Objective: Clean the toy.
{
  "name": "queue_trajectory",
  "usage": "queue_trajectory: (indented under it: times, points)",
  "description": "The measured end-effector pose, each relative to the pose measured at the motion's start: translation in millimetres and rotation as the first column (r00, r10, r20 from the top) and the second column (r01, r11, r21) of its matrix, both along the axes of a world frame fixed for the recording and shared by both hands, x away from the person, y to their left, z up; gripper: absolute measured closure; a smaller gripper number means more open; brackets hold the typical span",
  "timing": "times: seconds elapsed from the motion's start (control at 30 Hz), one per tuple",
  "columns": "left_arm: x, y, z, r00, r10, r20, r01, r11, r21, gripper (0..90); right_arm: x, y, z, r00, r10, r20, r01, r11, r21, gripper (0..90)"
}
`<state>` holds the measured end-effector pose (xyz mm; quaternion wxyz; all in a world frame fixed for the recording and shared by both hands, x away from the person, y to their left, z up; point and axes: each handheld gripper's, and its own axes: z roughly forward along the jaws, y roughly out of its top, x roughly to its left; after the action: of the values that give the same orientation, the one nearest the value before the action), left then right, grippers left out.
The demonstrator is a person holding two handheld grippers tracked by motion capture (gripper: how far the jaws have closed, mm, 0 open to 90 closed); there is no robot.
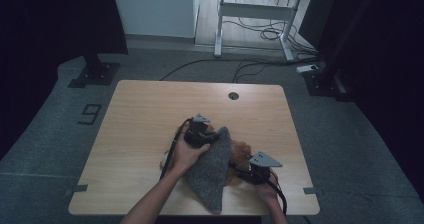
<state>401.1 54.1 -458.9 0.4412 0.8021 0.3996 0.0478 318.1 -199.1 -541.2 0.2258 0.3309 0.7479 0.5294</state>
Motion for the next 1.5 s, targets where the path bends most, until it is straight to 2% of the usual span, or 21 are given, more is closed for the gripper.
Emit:
queue_trajectory:
  times: [0.07, 0.1, 0.27, 0.3, 0.43, 0.6, 0.67, 0.73, 0.8, 0.9, 0.97, 1.0, 1.03, 1.1, 1.13, 1.17, 1.23, 1.3, 1.37, 1.5]
  points:
    - [-0.5, 12.3, 4.5, 0.9991, 0.028, 0.030, -0.029, 0.9994, 0.019, 84.3, -0.2, 0.0, -0.2, 1.0000, -0.002, 0.000, 0.002, 1.000, -0.001, 46.7]
    - [1.0, 20.2, 5.6, 0.9983, 0.047, 0.033, -0.048, 0.9984, 0.029, 84.2, -0.3, -0.2, -0.3, 1.0000, -0.003, 0.000, 0.003, 1.000, -0.001, 46.8]
    - [15.4, 66.3, -7.3, 0.9880, 0.151, -0.030, -0.151, 0.9882, 0.028, 83.8, 0.3, 0.2, -0.7, 0.9999, -0.004, 0.013, 0.005, 1.000, -0.007, 46.8]
    - [17.0, 72.4, -10.9, 0.9860, 0.164, -0.029, -0.163, 0.9856, 0.046, 83.7, 0.5, 0.5, -0.8, 0.9998, -0.006, 0.019, 0.006, 1.000, -0.010, 46.8]
    - [20.5, 86.2, -19.3, 0.9798, 0.200, -0.011, -0.197, 0.9742, 0.110, 83.6, 1.7, 2.1, -0.7, 0.9994, -0.015, 0.031, 0.015, 1.000, -0.022, 46.8]
    - [23.1, 100.3, -31.3, 0.9738, 0.225, -0.031, -0.218, 0.9651, 0.145, 83.7, 1.5, 2.3, -0.9, 0.9993, -0.016, 0.034, 0.017, 1.000, -0.021, 46.9]
    - [23.6, 107.0, -38.4, 0.9699, 0.238, -0.053, -0.227, 0.9613, 0.156, 83.8, 1.5, 2.1, -0.8, 0.9993, -0.015, 0.033, 0.016, 1.000, -0.023, 46.8]
    - [23.0, 112.5, -42.5, 0.9682, 0.239, -0.073, -0.229, 0.9649, 0.129, 83.8, 1.7, 2.1, -0.8, 0.9993, -0.015, 0.034, 0.016, 1.000, -0.024, 46.8]
    - [21.4, 113.0, -39.4, 0.9699, 0.235, -0.063, -0.227, 0.9675, 0.111, 83.9, 2.1, 2.3, -0.8, 0.9992, -0.016, 0.036, 0.017, 1.000, -0.025, 46.8]
    - [19.5, 105.9, -25.9, 0.9748, 0.222, -0.021, -0.219, 0.9701, 0.105, 84.2, 3.9, 4.5, -0.1, 0.9983, -0.025, 0.053, 0.027, 0.999, -0.037, 47.0]
    - [18.4, 98.7, -13.9, 0.9778, 0.208, 0.020, -0.209, 0.9732, 0.095, 84.3, 5.6, 7.5, 0.3, 0.9969, -0.037, 0.069, 0.041, 0.998, -0.050, 47.3]
    - [18.4, 98.7, -13.9, 0.9778, 0.208, 0.020, -0.209, 0.9732, 0.095, 84.3, 7.1, 9.2, 0.3, 0.9961, -0.045, 0.075, 0.049, 0.998, -0.050, 47.4]
    - [17.4, 90.3, -1.5, 0.9823, 0.181, 0.048, -0.184, 0.9811, 0.060, 84.3, 9.3, 10.9, 0.5, 0.9951, -0.052, 0.084, 0.057, 0.997, -0.056, 47.5]
    - [16.1, 79.3, 9.8, 0.9881, 0.143, 0.056, -0.144, 0.9893, 0.021, 84.3, 12.8, 13.1, 0.3, 0.9935, -0.060, 0.097, 0.066, 0.996, -0.056, 47.5]
    - [15.7, 72.5, 13.7, 0.9914, 0.120, 0.053, -0.120, 0.9927, 0.006, 84.2, 14.8, 14.1, 0.4, 0.9929, -0.062, 0.101, 0.069, 0.996, -0.059, 47.5]
    - [15.0, 64.6, 16.2, 0.9925, 0.106, 0.061, -0.107, 0.9942, 0.014, 84.1, 16.6, 15.0, 0.7, 0.9924, -0.063, 0.106, 0.070, 0.996, -0.063, 47.6]
    - [14.9, 50.2, 14.7, 0.9934, 0.089, 0.072, -0.094, 0.9936, 0.064, 84.0, 19.0, 16.5, 0.9, 0.9908, -0.059, 0.122, 0.068, 0.995, -0.073, 47.5]
    - [16.1, 43.5, 7.0, 0.9938, 0.094, 0.058, -0.099, 0.9917, 0.082, 84.0, 20.0, 15.2, 0.7, 0.9914, -0.054, 0.119, 0.063, 0.995, -0.073, 47.3]
    - [14.5, 43.8, -0.1, 0.9934, 0.103, 0.051, -0.105, 0.9927, 0.059, 84.3, 19.7, 13.3, -0.1, 0.9925, -0.049, 0.112, 0.057, 0.996, -0.067, 46.1]
    - [2.3, 48.8, -7.0, 0.9931, 0.093, 0.072, -0.095, 0.9951, 0.027, 84.9, 19.2, 10.4, 0.8, 0.9953, -0.049, 0.084, 0.053, 0.998, -0.042, 36.2]
